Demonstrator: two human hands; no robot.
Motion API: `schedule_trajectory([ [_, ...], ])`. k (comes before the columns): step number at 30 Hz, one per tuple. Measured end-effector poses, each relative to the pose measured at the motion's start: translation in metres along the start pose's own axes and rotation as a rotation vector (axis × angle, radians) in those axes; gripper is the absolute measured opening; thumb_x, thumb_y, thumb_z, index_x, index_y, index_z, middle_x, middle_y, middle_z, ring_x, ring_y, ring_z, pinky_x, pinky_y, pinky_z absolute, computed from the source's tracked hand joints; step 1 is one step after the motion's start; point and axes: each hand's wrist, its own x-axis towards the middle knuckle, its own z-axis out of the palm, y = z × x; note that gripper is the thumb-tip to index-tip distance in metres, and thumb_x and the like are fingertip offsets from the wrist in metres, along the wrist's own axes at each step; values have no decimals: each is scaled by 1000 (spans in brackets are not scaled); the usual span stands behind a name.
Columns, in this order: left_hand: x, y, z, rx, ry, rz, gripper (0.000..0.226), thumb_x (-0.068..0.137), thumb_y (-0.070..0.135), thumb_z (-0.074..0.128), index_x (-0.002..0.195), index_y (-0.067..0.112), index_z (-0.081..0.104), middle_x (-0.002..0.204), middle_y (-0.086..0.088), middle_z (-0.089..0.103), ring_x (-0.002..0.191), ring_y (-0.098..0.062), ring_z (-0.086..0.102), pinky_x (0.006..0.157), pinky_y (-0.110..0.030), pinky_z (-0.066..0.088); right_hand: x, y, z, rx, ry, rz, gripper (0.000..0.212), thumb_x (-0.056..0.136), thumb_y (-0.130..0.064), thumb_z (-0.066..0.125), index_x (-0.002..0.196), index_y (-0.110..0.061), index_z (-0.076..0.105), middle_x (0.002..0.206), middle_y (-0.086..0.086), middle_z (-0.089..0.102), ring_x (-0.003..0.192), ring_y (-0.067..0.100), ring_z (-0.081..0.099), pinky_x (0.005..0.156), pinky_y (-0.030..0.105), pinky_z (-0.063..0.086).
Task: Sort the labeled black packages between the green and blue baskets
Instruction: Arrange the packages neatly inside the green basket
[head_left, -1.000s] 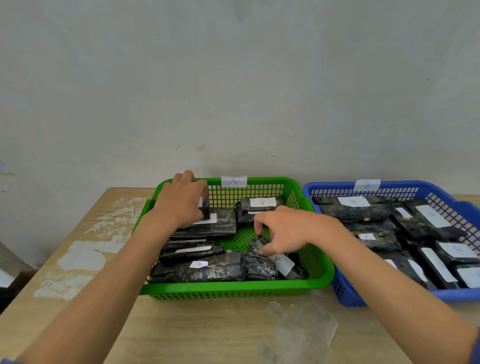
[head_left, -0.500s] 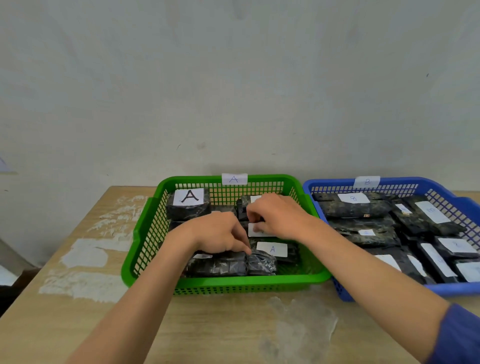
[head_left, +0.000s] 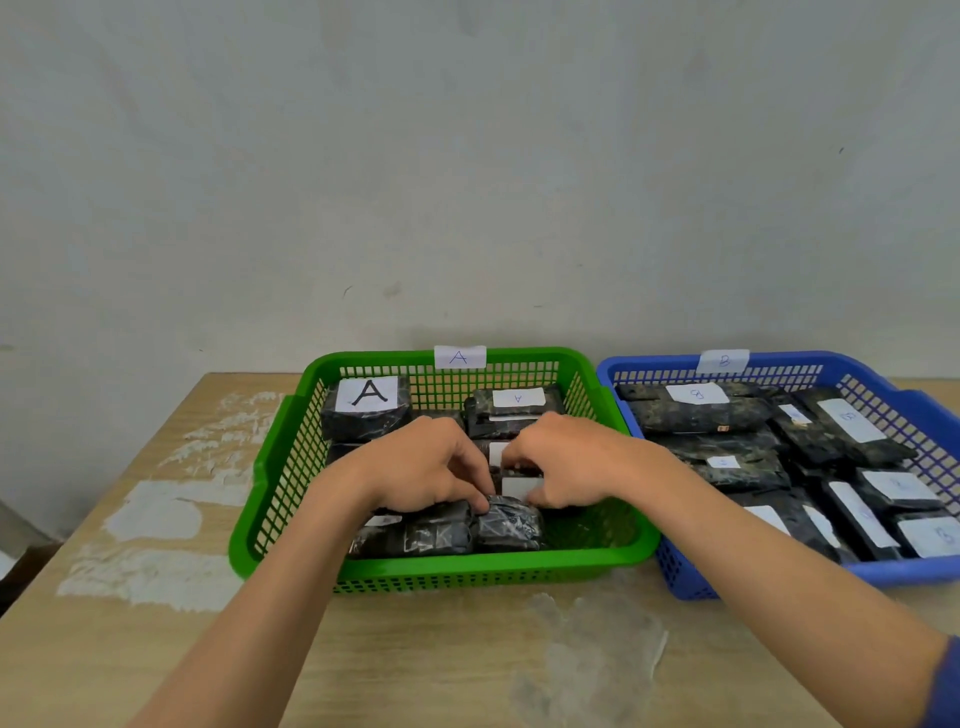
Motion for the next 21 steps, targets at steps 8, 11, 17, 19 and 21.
schedule_trajectory([
  [8,-8,-2,7,-54,107,-56,9,83,21,83,88,28,83,79,20,77,81,6,71,84,-21,54,6,2,5,-64,85,72,30,101,-36,60,123,-18,65,118,4,59,109,30,62,80,41,52],
  [11,-10,-4,10,-101,164,-65,10,81,22,85,83,31,83,76,21,77,80,6,71,78,-16,49,5,1,4,-26,118,54,24,102,-31,58,119,-19,69,117,5,64,105,29,63,83,41,53],
  [17,-14,-7,8,-166,319,-72,7,85,24,82,85,31,82,79,17,76,79,1,70,80,-24,51,-19,-3,-29,630,165,-29,30,79,-53,81,103,-37,73,95,-15,76,88,0,70,75,18,55],
  [19,-15,-6,7,-177,323,-45,8,87,24,80,87,32,81,80,19,76,80,2,69,79,-22,49,-25,-5,-29,541,73,-31,49,68,-58,88,110,-41,68,105,-18,72,96,-4,66,78,15,54],
  [21,-17,-3,7,-188,318,-31,6,88,28,79,92,32,81,85,17,77,84,1,70,82,-24,51,-29,-8,-24,426,124,-42,50,70,-51,88,114,-38,67,105,-17,71,96,-4,64,82,20,53],
])
